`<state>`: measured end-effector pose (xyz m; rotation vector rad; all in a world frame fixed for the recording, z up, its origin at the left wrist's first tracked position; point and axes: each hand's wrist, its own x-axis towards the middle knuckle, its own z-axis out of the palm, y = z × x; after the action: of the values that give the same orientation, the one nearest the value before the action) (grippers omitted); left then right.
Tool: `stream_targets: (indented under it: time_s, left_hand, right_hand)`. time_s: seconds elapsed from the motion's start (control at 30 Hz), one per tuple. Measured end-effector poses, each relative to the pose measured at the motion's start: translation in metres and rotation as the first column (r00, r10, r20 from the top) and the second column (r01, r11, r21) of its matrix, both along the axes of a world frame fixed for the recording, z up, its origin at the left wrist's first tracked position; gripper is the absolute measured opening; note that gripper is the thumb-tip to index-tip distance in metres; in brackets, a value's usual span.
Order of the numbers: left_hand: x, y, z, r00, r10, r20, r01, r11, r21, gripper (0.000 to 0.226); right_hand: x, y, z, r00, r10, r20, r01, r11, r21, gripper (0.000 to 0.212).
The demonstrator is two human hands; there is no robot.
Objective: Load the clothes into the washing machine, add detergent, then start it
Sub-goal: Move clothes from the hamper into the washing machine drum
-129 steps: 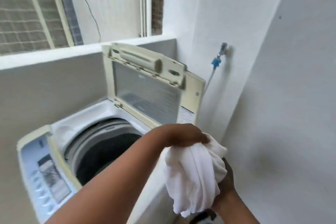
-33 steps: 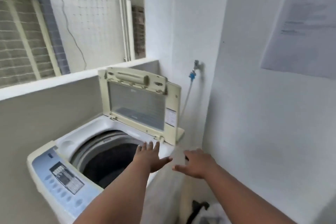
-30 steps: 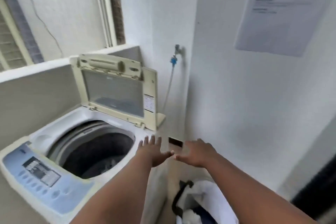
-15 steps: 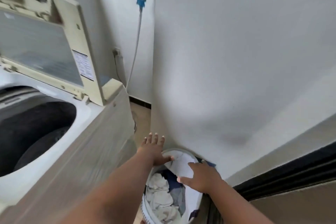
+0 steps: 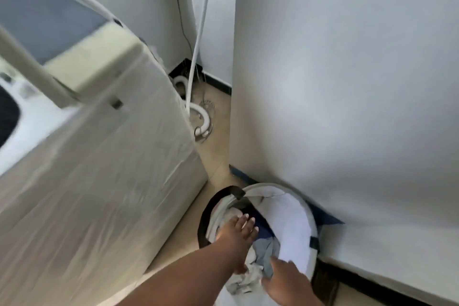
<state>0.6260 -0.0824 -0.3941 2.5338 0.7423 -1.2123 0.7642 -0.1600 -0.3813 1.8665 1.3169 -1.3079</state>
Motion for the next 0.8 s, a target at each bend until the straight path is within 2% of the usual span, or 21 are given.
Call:
stream_targets:
  time_s: [0.13, 0.23, 0.3, 0.37, 0.4, 0.47, 0.63, 0.73, 0.8]
  left_hand:
    - [0.002, -0.007, -0.079, 0.992, 0.049, -0.115, -0.056, 0.997, -0.059, 0.090]
    - [0.001, -0.010, -0.140, 0.949, 0.289, -0.124, -0.303, 0.947, -0.112, 0.092]
    - [0.000, -0.011, -0.179, 0.841, 0.527, -0.125, -0.541, 0.829, -0.143, 0.092]
    - [0.001, -0.010, -0.218, 0.700, 0.693, -0.173, -0.715, 0.680, -0.164, 0.087]
    - [0.001, -0.008, -0.236, 0.651, 0.736, -0.185, -0.759, 0.627, -0.174, 0.086]
    - [-0.002, -0.001, -0.265, 0.609, 0.775, -0.170, -0.791, 0.576, -0.207, 0.087]
    - [-0.017, 0.012, -0.318, 0.617, 0.784, -0.064, -0.771, 0.586, -0.251, 0.113]
    - [-0.025, 0.023, -0.338, 0.665, 0.747, 0.033, -0.721, 0.652, -0.235, 0.119]
    - [-0.031, 0.031, -0.345, 0.679, 0.729, 0.088, -0.703, 0.680, -0.207, 0.111]
  right_hand:
    - [-0.008, 0.008, -0.084, 0.998, -0.052, -0.036, 0.054, 0.995, 0.078, 0.053]
    - [-0.010, 0.021, -0.147, 0.989, -0.128, -0.068, 0.135, 0.985, 0.103, 0.040]
    - [-0.009, 0.034, -0.184, 0.981, -0.179, -0.081, 0.190, 0.969, 0.157, 0.038]
    - [-0.009, 0.044, -0.223, 0.975, -0.200, -0.101, 0.217, 0.957, 0.194, 0.045]
    - [-0.009, 0.048, -0.241, 0.974, -0.198, -0.108, 0.216, 0.957, 0.193, 0.049]
    - [-0.011, 0.053, -0.270, 0.978, -0.180, -0.109, 0.197, 0.964, 0.181, 0.059]
    - [-0.018, 0.058, -0.329, 0.978, -0.131, -0.161, 0.167, 0.957, 0.235, 0.085]
    - [-0.026, 0.066, -0.349, 0.961, -0.153, -0.229, 0.205, 0.953, 0.222, 0.080]
    - [-0.031, 0.070, -0.357, 0.957, -0.152, -0.245, 0.204, 0.958, 0.199, 0.073]
